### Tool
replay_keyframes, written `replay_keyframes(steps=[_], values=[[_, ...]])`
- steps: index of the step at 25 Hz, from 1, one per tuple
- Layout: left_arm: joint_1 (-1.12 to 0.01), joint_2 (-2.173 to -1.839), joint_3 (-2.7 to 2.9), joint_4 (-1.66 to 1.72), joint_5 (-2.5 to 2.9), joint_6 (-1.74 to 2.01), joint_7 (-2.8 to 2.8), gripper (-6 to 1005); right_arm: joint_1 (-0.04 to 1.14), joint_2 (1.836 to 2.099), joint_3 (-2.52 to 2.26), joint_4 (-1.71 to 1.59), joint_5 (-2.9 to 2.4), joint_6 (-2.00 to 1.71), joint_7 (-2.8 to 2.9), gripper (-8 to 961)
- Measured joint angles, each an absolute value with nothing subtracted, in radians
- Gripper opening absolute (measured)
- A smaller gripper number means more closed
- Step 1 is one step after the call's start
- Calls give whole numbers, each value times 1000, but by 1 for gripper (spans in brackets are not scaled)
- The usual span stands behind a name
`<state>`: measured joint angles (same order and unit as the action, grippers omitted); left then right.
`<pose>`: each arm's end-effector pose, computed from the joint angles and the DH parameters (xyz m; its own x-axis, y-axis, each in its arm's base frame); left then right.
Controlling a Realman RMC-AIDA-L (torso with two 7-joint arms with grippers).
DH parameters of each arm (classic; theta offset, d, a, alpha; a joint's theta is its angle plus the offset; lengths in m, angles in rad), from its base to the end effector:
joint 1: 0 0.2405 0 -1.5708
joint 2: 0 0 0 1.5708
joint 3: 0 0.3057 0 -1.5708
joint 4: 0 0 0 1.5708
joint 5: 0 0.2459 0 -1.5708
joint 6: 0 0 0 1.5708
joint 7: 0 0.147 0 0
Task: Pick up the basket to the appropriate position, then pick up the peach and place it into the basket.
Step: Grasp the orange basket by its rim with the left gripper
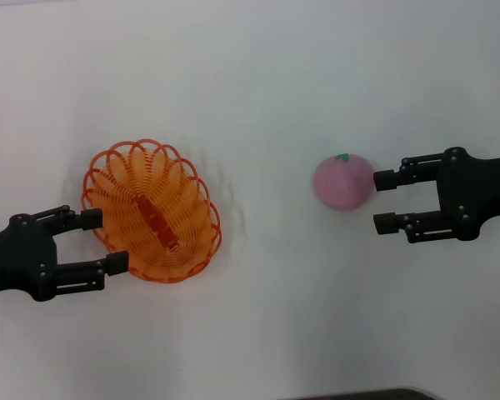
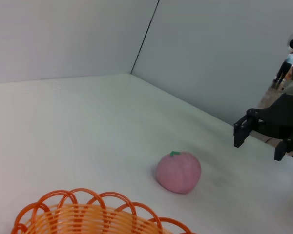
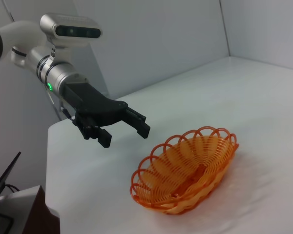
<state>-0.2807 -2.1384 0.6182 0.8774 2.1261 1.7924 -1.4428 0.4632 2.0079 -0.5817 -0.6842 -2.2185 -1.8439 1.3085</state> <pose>-0.3716 0.2804 -0.0084 0.7431 0.4819 0.4643 0.5652 -0.8235 -0.0499 0.3600 0.3246 0.0130 0.8459 -0.3594 -0.3941 -0.3914 -0.9202 -0.0010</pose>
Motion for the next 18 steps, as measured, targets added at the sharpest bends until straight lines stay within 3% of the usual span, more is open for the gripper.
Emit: replay_keyframes(steps=[18], values=[[-284,-2138,618,877,2126,1798,-1445,873,472,2007,-584,-684,-2221,-1844,1312,687]])
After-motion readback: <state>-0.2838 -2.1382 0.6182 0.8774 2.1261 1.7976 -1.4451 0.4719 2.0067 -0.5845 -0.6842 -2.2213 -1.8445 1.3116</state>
